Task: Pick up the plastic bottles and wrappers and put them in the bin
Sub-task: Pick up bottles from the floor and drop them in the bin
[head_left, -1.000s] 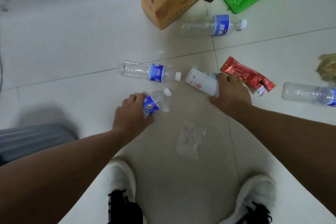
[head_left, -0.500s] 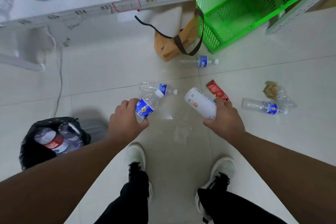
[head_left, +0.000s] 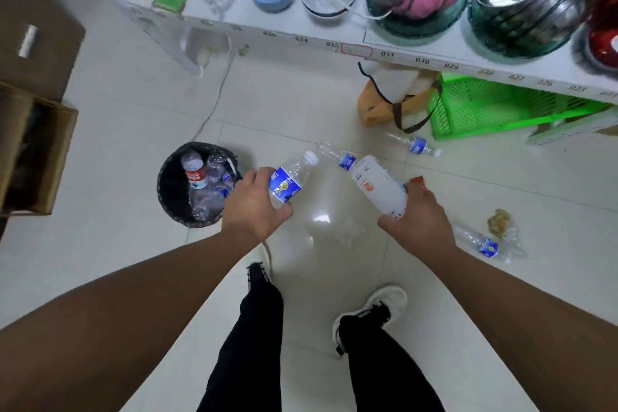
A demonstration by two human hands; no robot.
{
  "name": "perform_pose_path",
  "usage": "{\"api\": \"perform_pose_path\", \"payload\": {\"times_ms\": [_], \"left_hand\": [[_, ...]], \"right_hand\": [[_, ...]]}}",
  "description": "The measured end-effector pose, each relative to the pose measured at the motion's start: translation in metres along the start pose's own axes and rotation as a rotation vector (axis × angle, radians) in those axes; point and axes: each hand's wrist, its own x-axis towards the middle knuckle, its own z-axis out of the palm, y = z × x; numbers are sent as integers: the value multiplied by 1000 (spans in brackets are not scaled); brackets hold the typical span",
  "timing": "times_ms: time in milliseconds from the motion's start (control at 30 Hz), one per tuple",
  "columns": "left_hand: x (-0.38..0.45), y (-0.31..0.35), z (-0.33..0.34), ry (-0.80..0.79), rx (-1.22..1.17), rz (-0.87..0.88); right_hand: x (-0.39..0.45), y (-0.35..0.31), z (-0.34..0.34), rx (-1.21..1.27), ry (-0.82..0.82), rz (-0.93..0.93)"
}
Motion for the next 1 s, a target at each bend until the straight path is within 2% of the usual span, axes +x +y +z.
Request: {"api": "perform_pose_path", "payload": {"times_ms": [200, 367, 667, 833, 1000], "left_hand": [[-16, -66, -21, 12, -60, -133], [-17, -140, -37, 51, -115, -245], [3, -278, -83, 19, -217, -362], [28, -318, -65, -5, -273, -418], [57, -329, -26, -50, -298, -468]], "right_hand": [[-15, -71, 21, -26, -35, -53], [-23, -143, 69, -37, -121, -44], [-13, -264, 157, -63, -263, 9], [8, -304, 213, -106, -289, -3], [37, -327, 267, -101, -434, 0]]}}
